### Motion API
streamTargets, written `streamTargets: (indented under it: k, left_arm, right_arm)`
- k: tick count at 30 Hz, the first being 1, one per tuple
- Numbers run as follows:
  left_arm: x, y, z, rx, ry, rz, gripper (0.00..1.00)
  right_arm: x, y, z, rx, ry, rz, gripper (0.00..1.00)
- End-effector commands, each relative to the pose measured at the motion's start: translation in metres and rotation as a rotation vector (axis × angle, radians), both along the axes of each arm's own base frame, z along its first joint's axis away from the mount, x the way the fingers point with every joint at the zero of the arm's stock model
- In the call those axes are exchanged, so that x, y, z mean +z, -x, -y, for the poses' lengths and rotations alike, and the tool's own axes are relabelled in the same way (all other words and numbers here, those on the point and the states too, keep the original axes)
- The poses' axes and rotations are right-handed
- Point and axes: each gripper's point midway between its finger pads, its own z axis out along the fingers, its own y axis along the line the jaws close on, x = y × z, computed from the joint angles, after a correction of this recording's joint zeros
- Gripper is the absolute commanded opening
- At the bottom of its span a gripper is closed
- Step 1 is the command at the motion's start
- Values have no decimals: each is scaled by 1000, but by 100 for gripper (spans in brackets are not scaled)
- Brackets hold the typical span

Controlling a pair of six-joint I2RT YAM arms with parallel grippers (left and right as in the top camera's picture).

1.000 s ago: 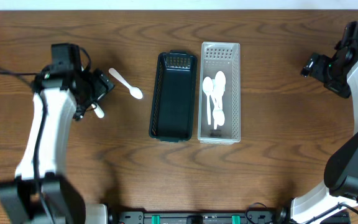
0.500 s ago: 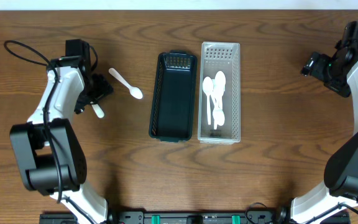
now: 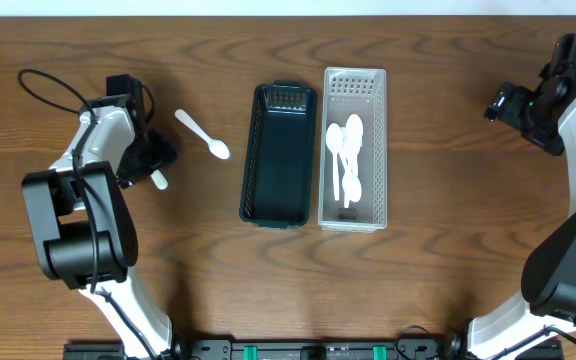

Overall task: Pack container
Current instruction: 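Lower the left gripper onto the white fork and grasp it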

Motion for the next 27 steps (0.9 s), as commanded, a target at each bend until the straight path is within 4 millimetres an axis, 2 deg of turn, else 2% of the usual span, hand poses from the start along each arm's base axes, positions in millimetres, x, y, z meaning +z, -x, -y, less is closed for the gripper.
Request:
streamTargets:
  k: [1,4,5,17,23,27]
  left_arm:
    - [4,-6,-5,-49,-24,9,66]
    - [4,-7,-6,-64,-26,8,50]
    - [4,-8,-6,-69,-27,11,49]
    - [4,-18,-7,-79,-34,50,50]
    - [-8,-6,-5,-79,-27,13,50]
    - [-9,-5,-5,-79,-26,10,50]
  right_arm:
    - [-2,1,-1,-8,-5,-6,99]
    - [-2,1,-1,-8,-5,-6,99]
    - [-2,1,-1,-9,-5,-6,99]
    - [-2,1,-1,-9,-4,-3,99]
    - [-2,0,0,-9,-4,-1,99]
    - [-2,0,-1,-9,-4,-2,99]
